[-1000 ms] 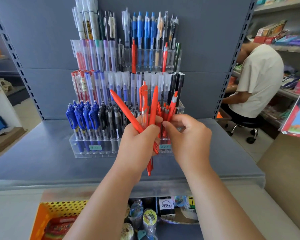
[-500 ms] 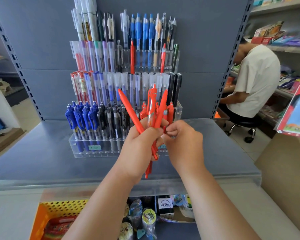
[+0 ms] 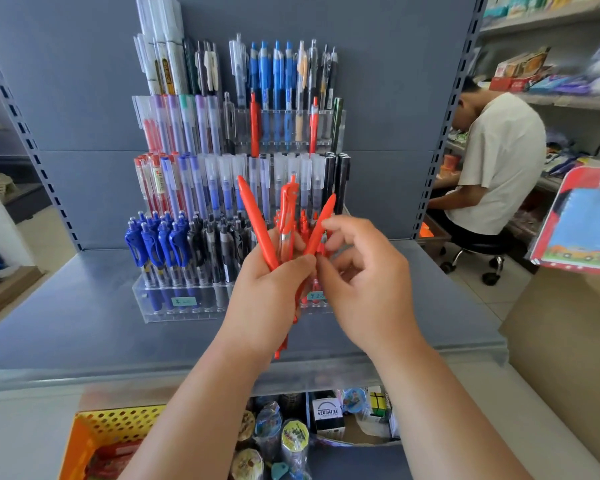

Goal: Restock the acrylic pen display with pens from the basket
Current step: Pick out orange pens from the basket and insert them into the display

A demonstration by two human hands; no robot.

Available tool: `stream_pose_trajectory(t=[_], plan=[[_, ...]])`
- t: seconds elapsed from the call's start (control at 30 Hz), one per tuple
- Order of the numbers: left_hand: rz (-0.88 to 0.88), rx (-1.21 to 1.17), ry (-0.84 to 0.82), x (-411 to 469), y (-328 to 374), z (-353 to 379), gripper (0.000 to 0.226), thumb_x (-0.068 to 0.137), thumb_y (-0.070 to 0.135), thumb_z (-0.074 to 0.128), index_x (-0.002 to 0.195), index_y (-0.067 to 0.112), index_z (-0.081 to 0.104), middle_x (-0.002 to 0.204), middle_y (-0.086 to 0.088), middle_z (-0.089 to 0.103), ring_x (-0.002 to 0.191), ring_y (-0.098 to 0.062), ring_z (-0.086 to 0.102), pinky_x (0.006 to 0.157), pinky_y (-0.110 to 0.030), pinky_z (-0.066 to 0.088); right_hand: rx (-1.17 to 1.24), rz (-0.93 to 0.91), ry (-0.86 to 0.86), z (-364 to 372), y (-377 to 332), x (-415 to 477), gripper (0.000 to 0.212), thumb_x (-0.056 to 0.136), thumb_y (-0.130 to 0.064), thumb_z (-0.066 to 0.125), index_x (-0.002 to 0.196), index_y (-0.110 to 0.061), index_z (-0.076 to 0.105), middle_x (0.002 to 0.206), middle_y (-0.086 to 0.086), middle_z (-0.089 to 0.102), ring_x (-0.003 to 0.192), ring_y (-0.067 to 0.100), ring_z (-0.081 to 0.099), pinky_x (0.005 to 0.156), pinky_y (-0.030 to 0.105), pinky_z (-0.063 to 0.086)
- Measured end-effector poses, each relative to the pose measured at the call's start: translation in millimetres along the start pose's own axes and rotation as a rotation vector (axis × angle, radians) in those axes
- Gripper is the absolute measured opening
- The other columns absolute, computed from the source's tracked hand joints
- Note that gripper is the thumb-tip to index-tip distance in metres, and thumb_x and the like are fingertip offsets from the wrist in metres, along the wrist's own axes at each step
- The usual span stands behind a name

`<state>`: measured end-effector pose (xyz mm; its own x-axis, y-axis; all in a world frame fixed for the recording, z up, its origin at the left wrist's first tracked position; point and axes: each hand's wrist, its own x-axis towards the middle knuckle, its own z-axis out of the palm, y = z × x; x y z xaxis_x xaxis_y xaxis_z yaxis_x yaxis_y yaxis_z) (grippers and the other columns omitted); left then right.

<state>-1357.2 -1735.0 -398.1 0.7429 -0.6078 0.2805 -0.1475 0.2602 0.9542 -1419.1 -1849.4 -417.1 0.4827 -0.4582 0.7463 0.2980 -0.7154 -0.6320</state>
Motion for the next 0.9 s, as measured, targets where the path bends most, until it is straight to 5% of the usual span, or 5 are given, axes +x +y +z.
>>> stream_pose_trajectory(t=[0.1,0.4,0.6,0.77,0.9], plan=[[-0.011,-0.010,0.017,-1.7,1.7,0.2,0.023,0.097,0.002,0.048,0.078,0.008,0.060,0.072,-0.013,0.053,0.057,-0.021,0.044,0.046,-0.026,0.036,-0.028,-0.065,-0.066,-0.3,6.3,-3.0,0.040,0.083,0.010,0.065,0.110,-0.019,0.072,0.093,-0.006,0.062,0.069,0.011,0.062,0.063,0.020,0.050],[-0.046,-0.141,0.097,-2.0,0.9,8.6,0.038,0.097,0.000,0.043,0.076,0.013,0.072,0.068,-0.010,0.065,0.052,-0.018,0.047,0.042,-0.023,0.037,-0.126,-0.115,-0.011,-13.0,16.0,-3.5,0.027,0.088,-0.003,0.070,0.111,-0.017,0.073,0.098,-0.006,0.064,0.078,0.006,0.064,0.068,0.030,0.054],[-0.018,-0.147,0.194,1.9,-2.1,2.8,0.035,0.098,0.002,0.044,0.075,0.013,0.067,0.064,-0.005,0.057,0.052,-0.017,0.048,0.043,-0.022,0.037,-0.247,-0.061,0.066,-18.5,20.5,-2.8,0.025,0.090,-0.010,0.070,0.112,-0.021,0.072,0.091,-0.012,0.060,0.076,-0.001,0.057,0.067,0.013,0.045],[-0.063,-0.121,0.149,1.3,-5.7,2.3,0.033,0.095,-0.003,0.043,0.076,0.013,0.065,0.065,-0.006,0.053,0.052,-0.017,0.043,0.043,-0.024,0.033,-0.243,0.028,0.067,-13.4,21.5,-3.5,0.017,0.091,-0.023,0.070,0.108,-0.025,0.072,0.080,-0.013,0.061,0.070,0.009,0.059,0.063,0.033,0.052],[-0.073,-0.028,0.126,0.3,-10.5,7.3,0.031,0.095,-0.001,0.047,0.078,0.015,0.068,0.062,-0.004,0.052,0.051,-0.017,0.043,0.044,-0.024,0.036,-0.211,0.058,0.059,-10.3,18.7,-3.1,0.009,0.089,-0.026,0.073,0.097,-0.027,0.073,0.075,-0.014,0.059,0.069,0.010,0.059,0.062,0.031,0.051]])
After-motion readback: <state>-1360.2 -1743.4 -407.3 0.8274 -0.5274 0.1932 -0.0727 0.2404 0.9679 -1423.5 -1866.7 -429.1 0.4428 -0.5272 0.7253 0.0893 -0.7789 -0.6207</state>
